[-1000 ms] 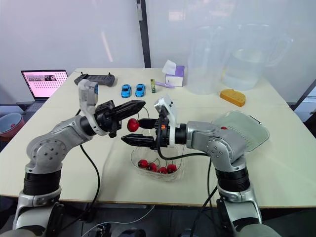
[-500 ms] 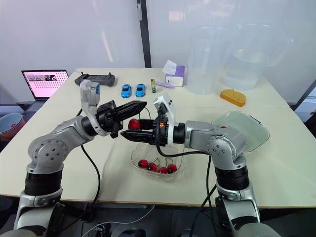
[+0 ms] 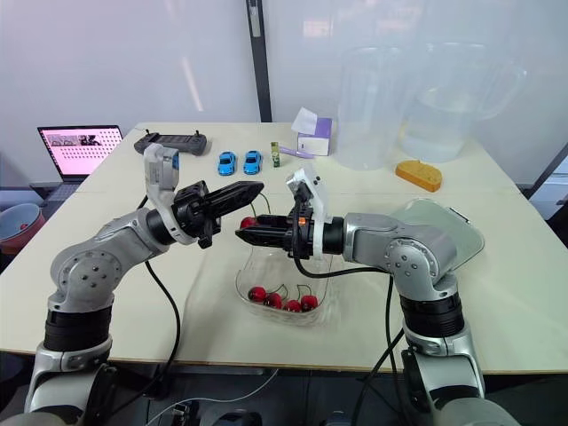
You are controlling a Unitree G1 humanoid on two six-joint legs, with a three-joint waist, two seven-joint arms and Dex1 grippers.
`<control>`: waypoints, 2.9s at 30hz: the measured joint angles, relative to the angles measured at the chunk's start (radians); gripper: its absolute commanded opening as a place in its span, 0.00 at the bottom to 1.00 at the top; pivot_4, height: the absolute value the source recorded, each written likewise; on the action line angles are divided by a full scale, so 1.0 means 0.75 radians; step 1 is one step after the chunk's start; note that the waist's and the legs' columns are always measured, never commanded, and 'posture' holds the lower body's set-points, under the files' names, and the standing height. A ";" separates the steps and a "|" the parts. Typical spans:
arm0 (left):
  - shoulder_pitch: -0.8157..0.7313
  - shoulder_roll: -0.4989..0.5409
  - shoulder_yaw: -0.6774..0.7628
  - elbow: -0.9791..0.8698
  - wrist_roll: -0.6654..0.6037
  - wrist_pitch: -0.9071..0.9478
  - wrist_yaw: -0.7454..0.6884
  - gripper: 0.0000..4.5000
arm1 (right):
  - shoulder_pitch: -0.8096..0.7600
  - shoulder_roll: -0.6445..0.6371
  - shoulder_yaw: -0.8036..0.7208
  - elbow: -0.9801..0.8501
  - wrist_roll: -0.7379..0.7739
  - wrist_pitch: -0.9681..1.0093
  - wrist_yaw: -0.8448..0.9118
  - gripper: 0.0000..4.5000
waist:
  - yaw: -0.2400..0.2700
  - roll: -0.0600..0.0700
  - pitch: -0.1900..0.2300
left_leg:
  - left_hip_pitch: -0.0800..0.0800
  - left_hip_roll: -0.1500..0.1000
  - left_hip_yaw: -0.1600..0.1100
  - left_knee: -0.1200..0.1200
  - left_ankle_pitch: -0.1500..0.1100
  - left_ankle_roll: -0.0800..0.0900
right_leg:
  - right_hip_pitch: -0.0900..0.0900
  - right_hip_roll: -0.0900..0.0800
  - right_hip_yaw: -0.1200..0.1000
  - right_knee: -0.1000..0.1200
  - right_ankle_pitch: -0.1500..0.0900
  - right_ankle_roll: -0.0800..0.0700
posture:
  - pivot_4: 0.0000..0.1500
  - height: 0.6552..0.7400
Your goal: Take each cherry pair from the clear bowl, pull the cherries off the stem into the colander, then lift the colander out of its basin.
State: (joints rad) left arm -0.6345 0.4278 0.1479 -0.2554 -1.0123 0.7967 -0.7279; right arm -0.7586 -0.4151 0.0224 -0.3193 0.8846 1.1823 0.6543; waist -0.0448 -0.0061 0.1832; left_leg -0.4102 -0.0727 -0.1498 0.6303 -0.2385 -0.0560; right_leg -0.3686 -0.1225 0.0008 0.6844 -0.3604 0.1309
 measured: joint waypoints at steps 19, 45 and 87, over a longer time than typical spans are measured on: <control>0.000 0.054 -0.003 0.083 0.059 -0.057 -0.102 0.00 | -0.181 -0.967 0.091 0.361 -0.414 -0.403 0.585 0.32 | 0.004 -0.002 0.001 | 0.000 -0.002 0.004 0.001 -0.002 0.004 | 0.001 0.001 0.000 -0.004 0.000 0.000 | 1.00 1.00; 0.211 0.097 0.084 -0.087 0.045 -0.079 0.016 0.00 | -0.480 -0.873 0.369 1.371 -1.308 -1.195 1.000 0.98 | 0.004 -0.002 0.002 | 0.000 0.000 0.013 -0.001 -0.002 0.003 | -0.005 0.001 0.011 -0.003 0.000 0.000 | 1.00 1.00; 0.996 0.389 0.588 0.269 0.122 0.003 0.051 0.86 | -0.467 -0.403 0.115 0.145 -0.345 -0.216 0.729 1.00 | 0.006 -0.002 0.002 | 0.000 0.001 0.010 -0.003 -0.003 0.004 | -0.009 -0.002 0.018 -0.002 0.003 0.004 | 1.00 1.00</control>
State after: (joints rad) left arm 0.1124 0.7196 0.5888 -0.0537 -0.9208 0.7986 -0.6899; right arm -1.1085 -0.7171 0.1088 -0.2109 0.6259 1.0203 1.2010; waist -0.0404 -0.0076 0.1844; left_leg -0.4099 -0.0720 -0.1424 0.6281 -0.2404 -0.0531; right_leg -0.3751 -0.1240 0.0146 0.6826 -0.3584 0.1340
